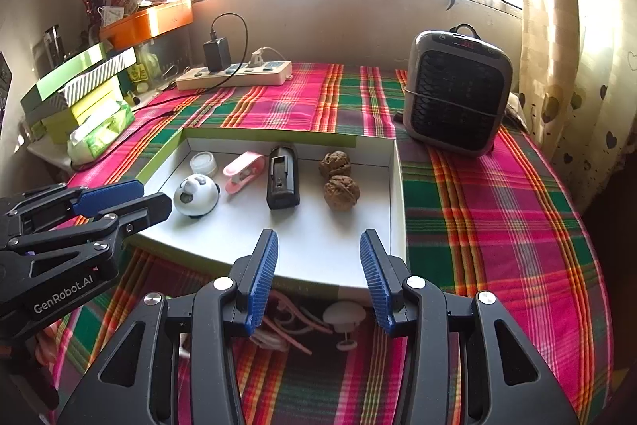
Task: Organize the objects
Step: 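Withdraw both open tools from the box back toward the item pile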
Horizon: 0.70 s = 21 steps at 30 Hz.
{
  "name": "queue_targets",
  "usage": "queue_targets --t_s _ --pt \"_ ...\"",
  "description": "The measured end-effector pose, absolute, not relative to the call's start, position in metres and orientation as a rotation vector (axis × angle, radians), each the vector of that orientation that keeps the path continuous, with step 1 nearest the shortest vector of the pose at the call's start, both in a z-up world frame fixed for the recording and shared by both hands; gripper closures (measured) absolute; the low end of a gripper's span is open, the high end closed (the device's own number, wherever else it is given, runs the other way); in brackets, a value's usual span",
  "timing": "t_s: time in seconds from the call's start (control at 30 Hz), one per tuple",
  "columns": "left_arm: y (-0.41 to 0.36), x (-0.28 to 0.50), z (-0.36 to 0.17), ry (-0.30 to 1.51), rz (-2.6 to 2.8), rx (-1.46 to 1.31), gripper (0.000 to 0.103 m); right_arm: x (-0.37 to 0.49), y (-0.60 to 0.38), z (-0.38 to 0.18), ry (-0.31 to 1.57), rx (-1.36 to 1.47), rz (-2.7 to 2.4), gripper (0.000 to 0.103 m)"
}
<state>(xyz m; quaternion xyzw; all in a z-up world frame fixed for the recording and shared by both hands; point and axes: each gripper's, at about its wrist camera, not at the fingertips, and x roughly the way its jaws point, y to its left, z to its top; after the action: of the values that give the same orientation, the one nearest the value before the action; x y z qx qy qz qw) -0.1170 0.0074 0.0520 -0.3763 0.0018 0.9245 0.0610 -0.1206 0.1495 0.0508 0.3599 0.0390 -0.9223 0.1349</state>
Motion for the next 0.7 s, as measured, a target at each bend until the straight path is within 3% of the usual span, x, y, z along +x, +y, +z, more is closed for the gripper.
queue_targets --t_s 0.47,0.7 --pt "0.010 -0.088 0.041 0.055 2.818 -1.134 0.071 -0.094 0.155 0.043 0.115 1.033 -2.674 0.058" --pt "0.007 -0.077 0.036 -0.018 2.728 -1.130 0.069 -0.085 0.165 0.037 0.105 1.056 -2.680 0.058"
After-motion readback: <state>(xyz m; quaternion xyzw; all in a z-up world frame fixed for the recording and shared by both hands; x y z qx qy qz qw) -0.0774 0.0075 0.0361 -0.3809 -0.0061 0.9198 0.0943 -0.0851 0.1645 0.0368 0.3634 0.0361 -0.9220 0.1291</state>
